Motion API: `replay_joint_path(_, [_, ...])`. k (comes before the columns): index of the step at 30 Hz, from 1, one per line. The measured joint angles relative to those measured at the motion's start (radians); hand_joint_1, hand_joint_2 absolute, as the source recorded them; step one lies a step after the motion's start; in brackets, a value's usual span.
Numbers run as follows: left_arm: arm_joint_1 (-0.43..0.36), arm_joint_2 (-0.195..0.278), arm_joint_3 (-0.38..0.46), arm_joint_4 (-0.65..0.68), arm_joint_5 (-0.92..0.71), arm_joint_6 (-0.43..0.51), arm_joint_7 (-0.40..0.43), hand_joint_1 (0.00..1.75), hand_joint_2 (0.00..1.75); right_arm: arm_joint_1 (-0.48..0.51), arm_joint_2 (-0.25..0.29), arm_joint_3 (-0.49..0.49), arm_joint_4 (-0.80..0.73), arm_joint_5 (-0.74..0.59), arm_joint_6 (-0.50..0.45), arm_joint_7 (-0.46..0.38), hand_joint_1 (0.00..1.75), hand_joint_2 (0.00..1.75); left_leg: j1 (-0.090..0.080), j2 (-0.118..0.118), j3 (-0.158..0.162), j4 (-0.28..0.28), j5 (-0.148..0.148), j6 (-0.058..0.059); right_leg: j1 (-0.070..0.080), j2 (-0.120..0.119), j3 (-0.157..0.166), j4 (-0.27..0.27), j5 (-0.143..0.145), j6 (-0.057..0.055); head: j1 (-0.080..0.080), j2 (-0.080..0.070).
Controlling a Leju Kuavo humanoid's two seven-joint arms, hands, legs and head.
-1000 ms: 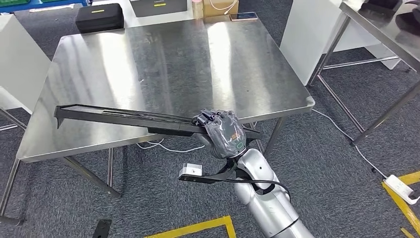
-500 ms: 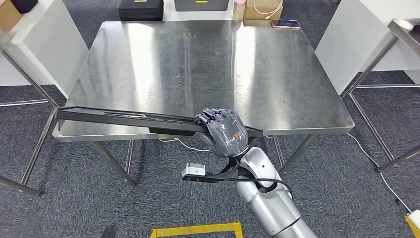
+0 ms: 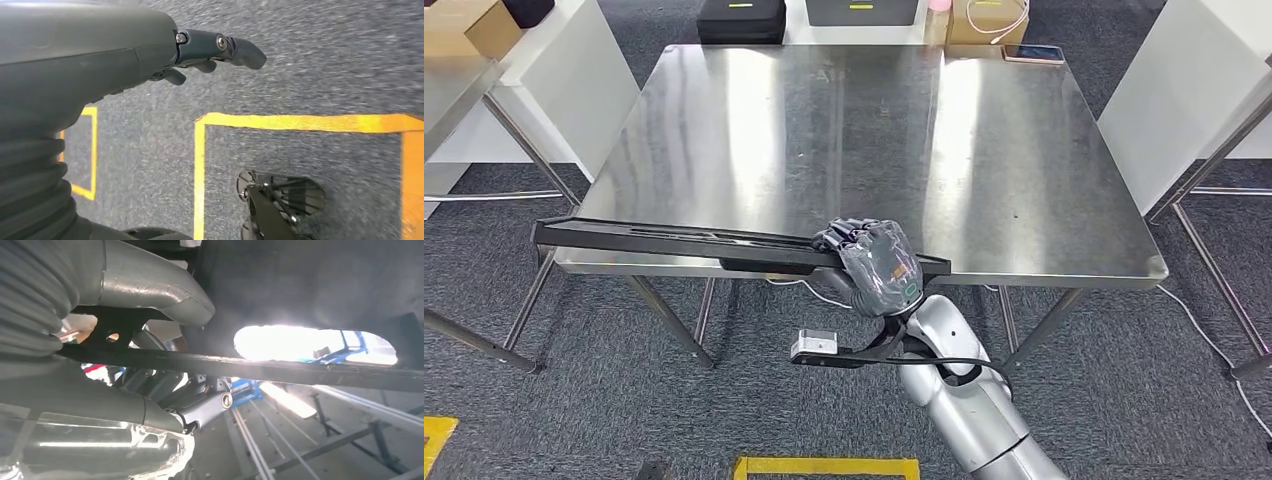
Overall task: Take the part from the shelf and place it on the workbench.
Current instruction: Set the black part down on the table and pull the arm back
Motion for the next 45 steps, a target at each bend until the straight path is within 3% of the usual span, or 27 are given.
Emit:
replay_joint_path(1, [0.001,0.0,0.002,0.0,0.0,-0.002,0.002,0.0,1.75,-0.001,0.0,0.0,0.003,0.0,-0.005,0.0,1.75,1.75,0.0,0.001,0.013,-0.027,0.023,0.002,0.0,-0.003,0.001,0.0,-0.001,0.0,0.0,0.0])
replay_joint_path(4, [0.0,0.0,0.006,0.0,0.0,-0.004,0.002,0.0,1.75,-0.011,0.001,0.0,0.01,0.001,-0.021,0.006,1.75,1.75,-0.004,0.01,0.114,-0.221,0.103,0.015,0.005,-0.007,0.004,0.0,-0.006,0.005,0.001,0.0])
replay_joint_path(6, [-0.001,0.0,0.009,0.0,0.0,-0.004,0.002,0.0,1.75,-0.016,0.002,0.0,0.013,0.002,-0.03,0.009,1.75,1.75,-0.012,0.014,0.142,-0.274,0.107,0.024,0.01,-0.009,0.004,0.0,-0.01,0.013,0.002,0.0])
replay_joint_path(10, [-0.002,-0.001,0.013,0.001,-0.005,-0.004,0.004,0.0,1.75,-0.02,0.002,0.001,0.017,0.005,-0.037,0.012,1.75,1.75,-0.01,0.005,0.154,-0.287,0.109,0.048,0.011,-0.009,-0.007,0.026,-0.027,0.029,0.004,0.0])
replay_joint_path(13, [-0.004,-0.002,0.014,0.001,-0.008,-0.004,0.004,0.0,1.75,-0.02,-0.002,0.001,0.023,0.005,-0.04,0.014,1.75,1.75,-0.009,-0.002,0.165,-0.29,0.105,0.063,0.007,-0.001,-0.101,0.207,-0.094,0.023,0.009,0.0])
replay_joint_path(14, [-0.004,-0.002,0.014,0.001,-0.008,-0.004,0.004,0.0,1.75,-0.018,-0.005,0.001,0.026,0.005,-0.041,0.014,1.75,1.75,-0.01,-0.006,0.167,-0.29,0.103,0.064,0.006,0.0,-0.139,0.267,-0.11,0.024,0.011,0.0])
replay_joint_path(15, [-0.003,-0.003,0.014,0.001,-0.008,-0.004,0.004,0.0,1.75,-0.016,-0.006,0.002,0.028,0.005,-0.041,0.014,1.75,1.75,-0.01,-0.01,0.17,-0.29,0.099,0.064,0.006,0.001,-0.161,0.293,-0.109,0.029,0.012,0.0])
replay_joint_path(16, [-0.003,-0.003,0.014,0.001,-0.008,-0.004,0.004,0.0,1.75,-0.014,-0.008,0.002,0.031,0.006,-0.041,0.014,1.75,1.75,-0.01,-0.015,0.175,-0.289,0.095,0.063,0.006,0.002,-0.164,0.281,-0.091,0.037,0.013,0.0])
replay_joint_path(18, [-0.003,-0.004,0.014,0.001,-0.009,-0.004,0.005,0.0,1.75,-0.015,-0.01,0.002,0.033,0.007,-0.042,0.016,1.75,1.75,-0.01,-0.023,0.187,-0.289,0.085,0.057,0.006,0.002,-0.117,0.154,-0.02,0.051,0.014,0.0])
replay_joint_path(20, [-0.003,-0.005,0.014,0.001,-0.01,-0.005,0.007,0.0,1.75,-0.016,-0.011,0.003,0.034,0.012,-0.043,0.017,1.75,1.75,-0.015,-0.029,0.197,-0.288,0.074,0.048,0.009,0.004,-0.063,0.033,0.03,0.051,0.013,0.0])
replay_joint_path(21, [-0.003,-0.005,0.015,0.002,-0.01,-0.005,0.008,0.0,1.75,-0.017,-0.011,0.003,0.035,0.014,-0.044,0.018,1.75,1.75,-0.017,-0.03,0.198,-0.287,0.069,0.044,0.011,0.004,-0.051,0.007,0.039,0.046,0.012,0.0])
replay_joint_path(24, [-0.003,-0.005,0.015,0.002,-0.011,-0.005,0.013,0.0,1.75,-0.018,-0.011,0.003,0.036,0.019,-0.045,0.02,1.75,1.75,-0.011,-0.027,0.199,-0.285,0.058,0.027,0.009,0.005,-0.044,-0.001,0.034,0.026,0.011,0.0])
replay_joint_path(26, [-0.003,-0.005,0.016,0.002,-0.012,-0.004,0.014,0.0,1.75,-0.021,-0.01,0.002,0.036,0.02,-0.046,0.02,1.75,1.75,-0.007,-0.017,0.179,-0.238,0.032,0.015,0.002,0.005,-0.031,-0.008,0.029,0.009,0.007,0.0])
replay_joint_path(30, [-0.002,-0.005,0.017,0.002,-0.015,-0.004,0.014,0.0,1.75,-0.023,-0.008,0.002,0.038,0.021,-0.047,0.02,1.75,1.75,0.0,-0.004,0.068,-0.038,-0.044,0.001,0.0,0.004,-0.013,-0.01,0.015,-0.009,0.002,0.0])
replay_joint_path(32, [0.0,-0.005,0.018,0.002,-0.017,-0.003,0.014,0.0,1.75,-0.019,-0.008,0.002,0.04,0.024,-0.048,0.02,1.75,1.75,0.003,-0.002,0.028,-0.001,-0.026,-0.002,0.001,0.005,-0.002,-0.01,0.007,-0.009,0.002,0.0])
replay_joint_path(33, [0.001,-0.005,0.019,0.002,-0.017,-0.003,0.014,0.0,1.75,-0.017,-0.008,0.002,0.041,0.025,-0.048,0.02,1.75,1.75,0.004,-0.001,0.032,-0.033,0.01,-0.002,0.001,0.005,0.005,-0.01,0.001,-0.007,0.001,0.0])
replay_joint_path(35, [0.001,-0.004,0.02,0.002,-0.018,-0.006,0.014,0.0,1.75,-0.017,-0.008,0.002,0.041,0.028,-0.049,0.02,1.75,1.75,0.004,0.005,0.082,-0.164,0.094,0.003,0.002,0.006,0.022,-0.01,-0.012,0.0,0.001,0.0])
replay_joint_path(36, [0.0,-0.003,0.02,0.002,-0.018,-0.014,0.012,0.0,1.75,-0.018,-0.008,0.002,0.042,0.033,-0.052,0.024,1.75,1.75,0.001,0.008,0.107,-0.222,0.115,0.007,0.005,0.006,0.026,-0.009,-0.017,0.005,0.001,0.0])
replay_joint_path(37, [0.0,-0.001,0.02,0.003,-0.018,-0.023,0.009,0.0,1.75,-0.02,-0.008,0.002,0.042,0.043,-0.057,0.034,1.75,1.75,-0.002,0.01,0.124,-0.258,0.122,0.013,0.008,0.006,0.026,-0.009,-0.021,0.011,0.0,0.0])
replay_joint_path(41, [0.007,0.005,0.021,0.003,-0.02,-0.046,0.002,0.0,1.75,-0.027,-0.007,-0.002,0.045,0.103,-0.099,0.108,1.75,1.75,-0.005,0.005,0.143,-0.282,0.109,0.035,0.013,0.002,0.017,0.0,-0.036,0.03,0.002,0.0])
replay_joint_path(43, [0.008,0.007,0.023,0.003,-0.021,-0.047,0.001,0.0,1.75,-0.036,-0.009,-0.008,0.046,0.11,-0.113,0.124,1.75,1.75,-0.002,0.003,0.156,-0.29,0.106,0.05,0.012,0.003,-0.025,0.085,-0.069,0.029,0.004,0.0])
replay_joint_path(45, [0.008,0.01,0.023,0.003,-0.021,-0.048,0.001,0.0,1.75,-0.04,-0.012,-0.011,0.049,0.112,-0.119,0.128,1.75,1.75,-0.005,0.001,0.165,-0.29,0.097,0.06,0.009,0.005,-0.106,0.229,-0.113,0.024,0.007,0.0])
